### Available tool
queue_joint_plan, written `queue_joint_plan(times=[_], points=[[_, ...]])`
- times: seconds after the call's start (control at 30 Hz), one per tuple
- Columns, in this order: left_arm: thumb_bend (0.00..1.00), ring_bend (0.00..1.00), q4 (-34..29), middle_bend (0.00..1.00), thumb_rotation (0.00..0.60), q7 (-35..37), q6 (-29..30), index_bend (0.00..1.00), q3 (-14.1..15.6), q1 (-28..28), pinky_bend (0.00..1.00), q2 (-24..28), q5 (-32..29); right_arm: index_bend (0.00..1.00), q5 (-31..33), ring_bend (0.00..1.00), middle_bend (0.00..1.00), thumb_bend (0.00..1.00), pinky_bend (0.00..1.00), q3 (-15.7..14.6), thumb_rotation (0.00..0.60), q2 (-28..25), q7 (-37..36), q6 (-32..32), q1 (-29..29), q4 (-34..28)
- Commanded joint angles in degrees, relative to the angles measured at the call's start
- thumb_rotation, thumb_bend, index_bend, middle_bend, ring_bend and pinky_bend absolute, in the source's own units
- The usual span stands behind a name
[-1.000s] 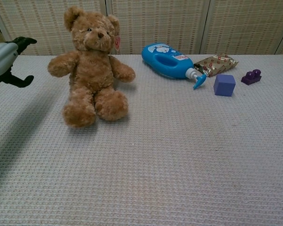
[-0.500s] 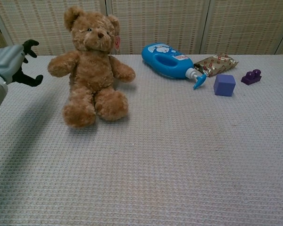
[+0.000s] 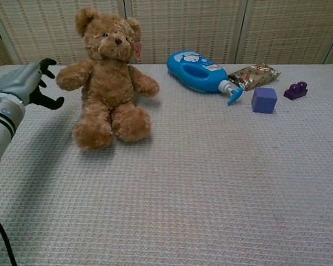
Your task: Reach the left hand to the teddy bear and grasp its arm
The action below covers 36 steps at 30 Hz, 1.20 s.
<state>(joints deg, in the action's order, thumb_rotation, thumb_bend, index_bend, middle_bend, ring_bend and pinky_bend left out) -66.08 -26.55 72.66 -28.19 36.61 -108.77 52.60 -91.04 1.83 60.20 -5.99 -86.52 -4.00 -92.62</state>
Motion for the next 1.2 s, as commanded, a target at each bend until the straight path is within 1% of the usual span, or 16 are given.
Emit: queue_joint_plan(times=[0.03, 0.17, 0.37, 0.5, 0.53, 0.6, 0.83, 0.93, 0.97, 1.1, 1.2], points=[[0.39, 0.23, -3.6, 0.12, 0.6, -0.5, -0.7, 0.01, -0.9, 0.0, 0.38, 0.6, -2.6, 0.0, -0.1, 0.0, 0.0, 0.1, 0.15, -0.1, 0.6, -0.2, -0.2, 0.1, 0.0, -0.1], [0.38, 0.23, -5.7, 0.12, 0.6, 0.1, -0.7, 0.01, -2.2, 0.6, 0.38, 0.5, -4.4, 0.0, -0.1, 0.0, 0.0, 0.1, 0.15, 0.0, 0.6, -0.2, -0.5, -0.4, 0.1, -0.1], [0.38, 0.23, -5.7, 0.13, 0.6, 3.5, -0.8, 0.01, -4.4, 1.9, 0.4, -1.0, -6.5, 0.0, 0.2, 0.0, 0.0, 0.1, 0.15, 0.2, 0.6, -0.4, -0.8, -0.3, 0.1, -0.1], [0.38, 0.23, -5.8, 0.13, 0.6, 4.7, -1.0, 0.01, -5.0, 2.1, 0.4, -1.2, -6.8, 0.0, 0.2, 0.0, 0.0, 0.1, 0.15, 0.2, 0.6, -0.4, -0.8, -0.2, 0.0, 0.0], [0.38, 0.23, -6.6, 0.13, 0.6, 6.4, -1.7, 0.01, -5.9, 2.5, 0.4, -1.4, -7.4, 0.0, 0.4, 0.0, 0.0, 0.1, 0.15, 0.3, 0.6, -0.5, -1.1, -0.3, 0.1, -0.1], [0.38, 0.23, -7.3, 0.14, 0.6, 8.0, -2.5, 0.02, -6.8, 2.8, 0.4, -1.4, -8.2, 0.0, 0.4, 0.0, 0.0, 0.1, 0.15, 0.3, 0.6, -0.7, -1.4, -0.4, 0.1, -0.2], [0.38, 0.24, -8.4, 0.17, 0.6, 10.3, -2.8, 0.07, -7.1, 3.5, 0.4, -1.5, -9.3, 0.0, 0.8, 0.0, 0.0, 0.1, 0.15, 0.5, 0.6, -0.9, -2.1, -0.7, 0.3, -0.4], [0.38, 0.26, -7.7, 0.21, 0.6, 10.9, -1.6, 0.1, -7.2, 4.1, 0.41, -2.0, -8.9, 0.0, 0.9, 0.0, 0.0, 0.1, 0.15, 0.6, 0.6, -1.0, -2.3, -0.7, 0.3, -0.4], [0.38, 0.27, -7.0, 0.23, 0.6, 11.2, -1.0, 0.13, -7.2, 4.3, 0.41, -2.3, -8.5, 0.0, 0.9, 0.0, 0.0, 0.1, 0.15, 0.6, 0.6, -0.9, -2.3, -0.7, 0.3, -0.4], [0.38, 0.31, -2.9, 0.32, 0.6, 12.7, 1.6, 0.21, -6.6, 5.3, 0.42, -4.2, -6.4, 0.0, 0.8, 0.0, 0.0, 0.1, 0.15, 0.5, 0.6, -1.0, -2.5, -0.5, 0.3, -0.3], [0.41, 0.35, -0.2, 0.37, 0.6, 14.2, 2.5, 0.26, -6.8, 5.8, 0.42, -5.3, -5.6, 0.0, 0.9, 0.0, 0.0, 0.1, 0.15, 0.5, 0.6, -0.9, -2.3, -0.3, 0.2, -0.3]])
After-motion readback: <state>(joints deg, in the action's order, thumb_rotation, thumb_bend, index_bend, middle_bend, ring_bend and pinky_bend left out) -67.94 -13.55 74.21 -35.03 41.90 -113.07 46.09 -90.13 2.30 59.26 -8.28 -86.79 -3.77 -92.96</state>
